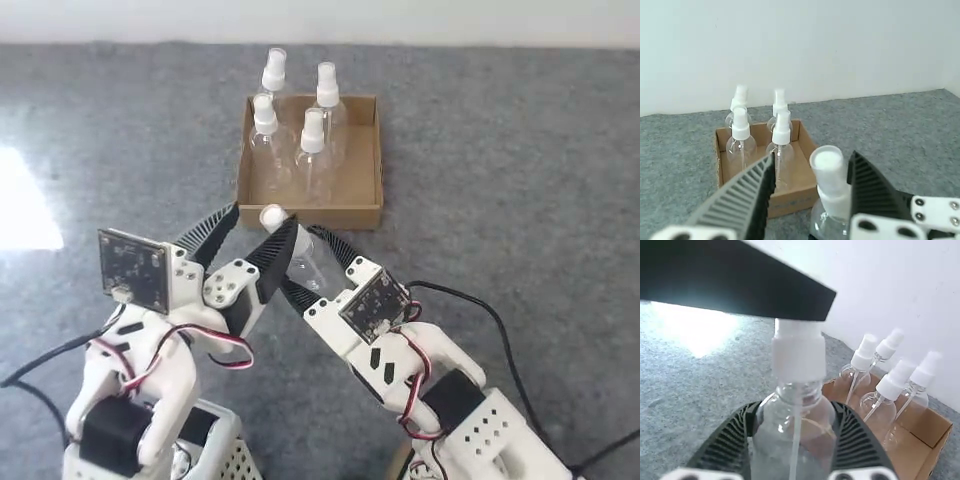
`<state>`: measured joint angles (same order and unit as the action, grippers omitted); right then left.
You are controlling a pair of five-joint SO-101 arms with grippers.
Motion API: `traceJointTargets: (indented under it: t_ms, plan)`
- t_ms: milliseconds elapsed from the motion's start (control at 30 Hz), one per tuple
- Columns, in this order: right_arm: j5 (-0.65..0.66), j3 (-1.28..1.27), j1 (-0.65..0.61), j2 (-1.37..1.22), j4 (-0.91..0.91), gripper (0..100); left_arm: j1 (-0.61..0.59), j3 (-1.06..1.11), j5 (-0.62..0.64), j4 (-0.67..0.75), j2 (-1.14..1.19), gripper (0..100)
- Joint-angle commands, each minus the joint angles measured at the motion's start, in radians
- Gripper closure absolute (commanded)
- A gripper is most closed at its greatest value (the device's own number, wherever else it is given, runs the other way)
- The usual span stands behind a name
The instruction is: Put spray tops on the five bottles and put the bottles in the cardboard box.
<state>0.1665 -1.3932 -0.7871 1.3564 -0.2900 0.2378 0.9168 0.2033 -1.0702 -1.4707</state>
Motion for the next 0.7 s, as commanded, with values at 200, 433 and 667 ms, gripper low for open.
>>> traceJointTargets:
  t_ms: [200,433,667]
  plan:
    - [0.011,0.011,0.071,0.041,-0.004,98.5,-0.009,-0.001,-0.005,-0.037,-0.292,78]
    - [0.011,0.009,0.056,0.041,-0.004,98.5,-0.011,0.062,-0.003,0.012,-0.333,78]
    - [0.009,0.008,0.05,0.041,-0.004,98.5,-0.224,0.114,0.089,0.1,-0.333,78]
